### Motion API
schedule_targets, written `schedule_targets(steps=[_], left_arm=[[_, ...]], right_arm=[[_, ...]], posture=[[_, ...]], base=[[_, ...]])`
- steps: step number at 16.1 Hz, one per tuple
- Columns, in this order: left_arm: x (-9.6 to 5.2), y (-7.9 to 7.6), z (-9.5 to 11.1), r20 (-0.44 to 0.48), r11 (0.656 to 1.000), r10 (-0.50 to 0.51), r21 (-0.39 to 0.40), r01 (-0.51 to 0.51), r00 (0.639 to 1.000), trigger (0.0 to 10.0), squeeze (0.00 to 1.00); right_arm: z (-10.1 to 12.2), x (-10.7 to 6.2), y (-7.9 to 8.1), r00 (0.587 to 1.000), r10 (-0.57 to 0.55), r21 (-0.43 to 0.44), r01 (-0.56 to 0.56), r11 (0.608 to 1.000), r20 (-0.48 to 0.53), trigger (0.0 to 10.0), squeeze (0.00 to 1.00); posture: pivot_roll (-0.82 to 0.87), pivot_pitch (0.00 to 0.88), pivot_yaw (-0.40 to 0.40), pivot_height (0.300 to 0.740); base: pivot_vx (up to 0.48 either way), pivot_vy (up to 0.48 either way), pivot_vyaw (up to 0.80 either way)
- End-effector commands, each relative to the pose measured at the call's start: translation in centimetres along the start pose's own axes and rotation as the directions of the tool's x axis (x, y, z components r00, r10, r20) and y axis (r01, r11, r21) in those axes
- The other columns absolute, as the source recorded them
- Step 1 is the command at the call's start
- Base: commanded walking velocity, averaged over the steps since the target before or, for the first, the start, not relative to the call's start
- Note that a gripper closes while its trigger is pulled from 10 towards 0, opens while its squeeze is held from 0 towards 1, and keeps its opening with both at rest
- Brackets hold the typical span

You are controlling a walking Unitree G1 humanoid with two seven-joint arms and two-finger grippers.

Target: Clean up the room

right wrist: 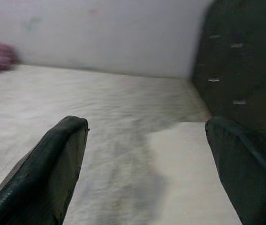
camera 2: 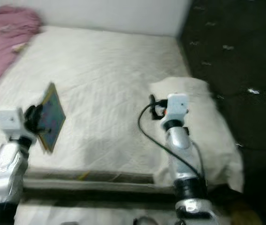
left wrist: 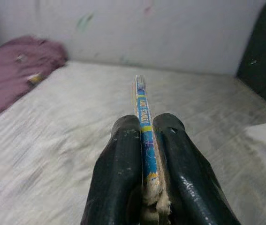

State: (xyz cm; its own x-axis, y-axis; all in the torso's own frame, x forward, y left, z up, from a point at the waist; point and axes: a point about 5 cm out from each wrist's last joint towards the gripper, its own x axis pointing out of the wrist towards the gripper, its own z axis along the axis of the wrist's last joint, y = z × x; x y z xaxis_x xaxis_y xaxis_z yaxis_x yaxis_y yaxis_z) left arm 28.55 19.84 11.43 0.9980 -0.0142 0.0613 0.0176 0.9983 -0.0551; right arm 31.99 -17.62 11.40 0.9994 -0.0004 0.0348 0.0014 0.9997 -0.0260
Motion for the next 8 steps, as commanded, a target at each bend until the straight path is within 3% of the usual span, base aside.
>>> schedule_targets(steps=[1, 4, 8], left_arm=[[-0.16, 0.32, 0.33, 0.012, 1.0, -0.003, 0.022, 0.003, 1.0, 10.0, 0.0], [-0.15, 0.34, 0.38, 0.013, 1.0, -0.009, 0.027, 0.009, 1.0, 10.0, 0.0], [-0.02, 0.17, 0.46, 0.019, 0.999, -0.02, 0.038, 0.019, 1.0, 10.0, 0.0]], right_arm=[[0.59, 0.36, 0.4, 1.0, 0.006, 0.013, -0.006, 1.0, 0.017, 10.0, 0.0], [0.21, 0.09, 0.35, 1.0, 0.001, 0.031, -0.001, 1.0, -0.001, 10.0, 0.0], [0.33, 0.25, 0.11, 1.0, -0.01, 0.035, 0.01, 0.999, 0.002, 10.0, 0.0]], posture=[[0.06, 0.025, -0.064, 0.74], [0.06, 0.024, -0.062, 0.74], [0.06, 0.022, -0.06, 0.74]], base=[[0.0, 0.0, 0.0], [0.0, 0.0, 0.0], [0.0, 0.0, -0.8]])
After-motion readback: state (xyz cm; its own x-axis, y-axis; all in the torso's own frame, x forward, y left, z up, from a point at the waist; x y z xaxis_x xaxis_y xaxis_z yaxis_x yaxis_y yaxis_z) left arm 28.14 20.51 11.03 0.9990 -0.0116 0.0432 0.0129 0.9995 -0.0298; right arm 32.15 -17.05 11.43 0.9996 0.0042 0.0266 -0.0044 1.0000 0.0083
